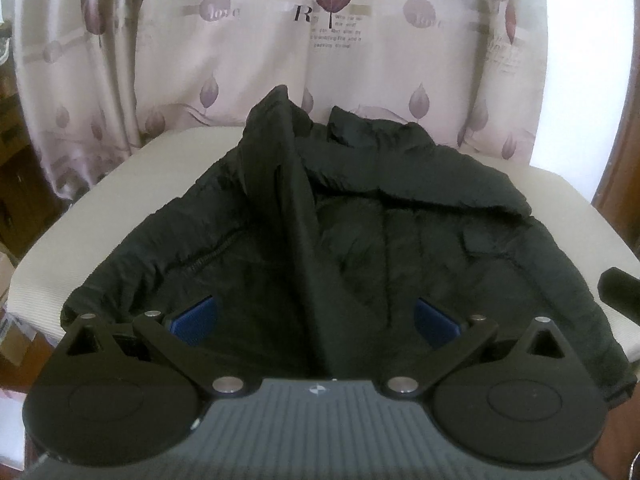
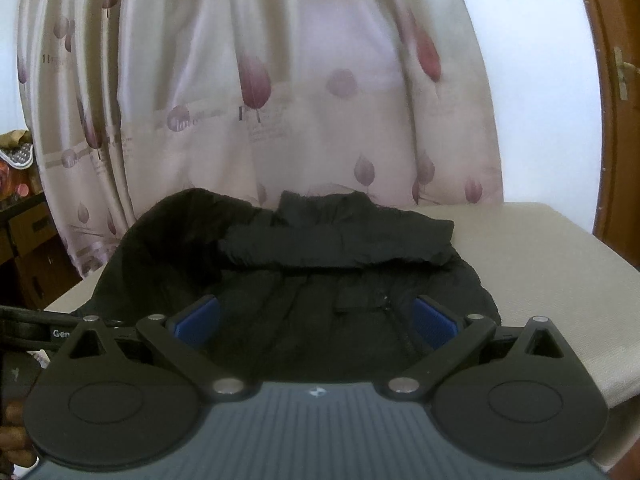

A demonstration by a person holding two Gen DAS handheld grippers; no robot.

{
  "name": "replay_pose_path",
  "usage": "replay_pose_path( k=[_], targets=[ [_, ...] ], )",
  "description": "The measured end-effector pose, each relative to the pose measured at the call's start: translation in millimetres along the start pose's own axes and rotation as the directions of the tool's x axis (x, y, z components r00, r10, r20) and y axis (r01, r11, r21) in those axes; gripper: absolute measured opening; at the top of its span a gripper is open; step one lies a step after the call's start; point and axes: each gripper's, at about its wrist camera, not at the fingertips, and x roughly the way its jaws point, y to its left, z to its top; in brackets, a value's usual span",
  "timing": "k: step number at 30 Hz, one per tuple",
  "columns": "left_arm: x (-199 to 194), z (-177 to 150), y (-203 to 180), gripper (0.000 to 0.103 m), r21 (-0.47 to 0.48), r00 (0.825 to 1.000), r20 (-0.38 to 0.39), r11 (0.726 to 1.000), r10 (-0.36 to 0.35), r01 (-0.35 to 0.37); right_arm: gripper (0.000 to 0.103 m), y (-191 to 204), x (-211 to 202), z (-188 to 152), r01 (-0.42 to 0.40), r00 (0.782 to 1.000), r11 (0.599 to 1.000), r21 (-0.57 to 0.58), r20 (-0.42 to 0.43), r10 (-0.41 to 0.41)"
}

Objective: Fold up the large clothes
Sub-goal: 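Position both grippers over the black jacket's front near the zipper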

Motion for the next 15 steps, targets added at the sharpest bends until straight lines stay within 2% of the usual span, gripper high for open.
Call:
replay_pose_path(
  k=[15],
  targets=[
    [19.0,4.9,2.8,0.103,-0.004,0.999,-0.037,1.0,0.004,-0.004,0.103,2.9,22.2,-3.5,-0.001,0.999,1.0,-0.021,-0.048,0.0]
  ],
)
